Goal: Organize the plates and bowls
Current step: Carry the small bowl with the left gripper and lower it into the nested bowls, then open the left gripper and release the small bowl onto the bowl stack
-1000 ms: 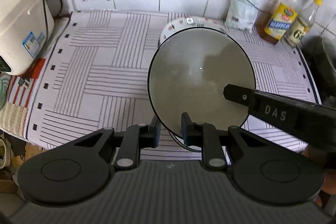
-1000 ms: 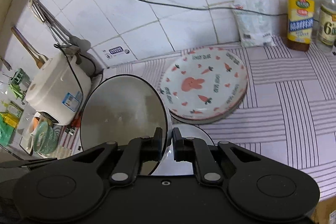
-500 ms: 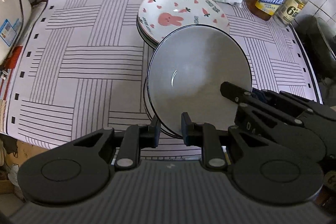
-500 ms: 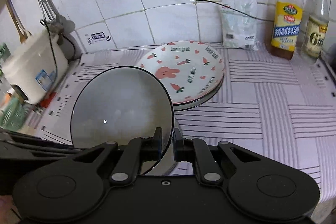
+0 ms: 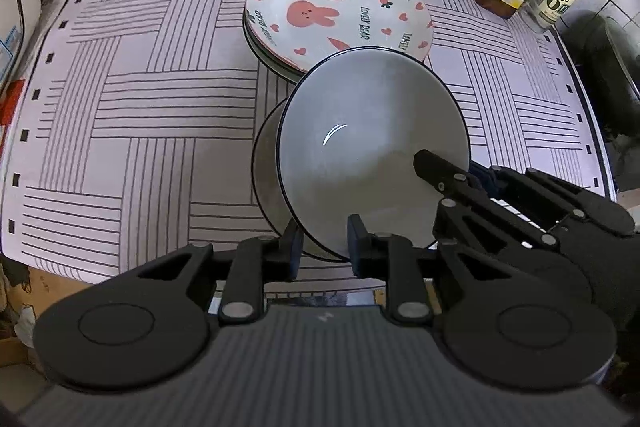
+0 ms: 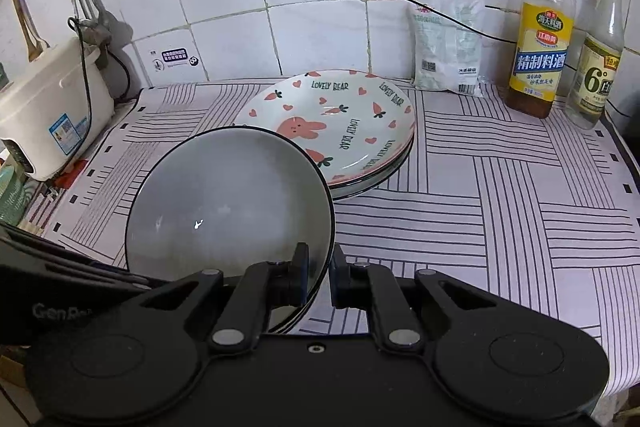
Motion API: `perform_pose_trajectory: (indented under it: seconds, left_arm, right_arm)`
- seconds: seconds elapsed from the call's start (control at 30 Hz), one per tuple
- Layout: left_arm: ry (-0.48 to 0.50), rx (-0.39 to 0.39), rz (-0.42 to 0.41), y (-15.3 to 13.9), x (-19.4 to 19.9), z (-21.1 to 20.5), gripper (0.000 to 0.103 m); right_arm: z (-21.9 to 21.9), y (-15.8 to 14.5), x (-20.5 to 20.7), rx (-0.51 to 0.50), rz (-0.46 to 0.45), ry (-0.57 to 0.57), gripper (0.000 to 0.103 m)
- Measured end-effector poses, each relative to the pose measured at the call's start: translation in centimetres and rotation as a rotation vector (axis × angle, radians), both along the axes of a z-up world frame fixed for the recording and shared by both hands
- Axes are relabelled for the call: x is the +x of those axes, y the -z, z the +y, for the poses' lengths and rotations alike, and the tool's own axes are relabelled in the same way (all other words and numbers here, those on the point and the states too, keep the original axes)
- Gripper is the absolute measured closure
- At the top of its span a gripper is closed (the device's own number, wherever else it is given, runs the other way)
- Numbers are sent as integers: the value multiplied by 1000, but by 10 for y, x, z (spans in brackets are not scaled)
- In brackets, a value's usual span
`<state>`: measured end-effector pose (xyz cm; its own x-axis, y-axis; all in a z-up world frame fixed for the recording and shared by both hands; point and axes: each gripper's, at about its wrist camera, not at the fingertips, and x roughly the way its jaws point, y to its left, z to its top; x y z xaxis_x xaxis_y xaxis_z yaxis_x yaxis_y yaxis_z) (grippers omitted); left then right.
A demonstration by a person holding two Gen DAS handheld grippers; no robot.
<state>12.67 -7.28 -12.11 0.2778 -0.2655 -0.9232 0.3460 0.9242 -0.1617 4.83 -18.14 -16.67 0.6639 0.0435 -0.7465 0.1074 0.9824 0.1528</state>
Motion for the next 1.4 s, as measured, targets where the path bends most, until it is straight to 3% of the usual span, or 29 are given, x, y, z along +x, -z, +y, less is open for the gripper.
perform_pose_trajectory:
  seconds: [0.33,0.5,0.97,1.23,1.4]
  left_arm:
    - [-24,-29,19,5,5,1,81]
    - [-37,-43,27,4,4,6,81]
    - [-65,-74,119,4,10,19,77]
    - [-61,-83,91,9,5,22,77]
    - [-26,-8,-43,1,-7,21,70]
  right_arm:
    - [-1,3,4,-27,-5,-18,89]
    - [8,4,0,-107,-24,-73,88]
    - [10,12,-1,-112,-79,-91,88]
    - [16,19,0,-133,-89,-88,89]
    - [8,11,-8,-73,-103,-67,84]
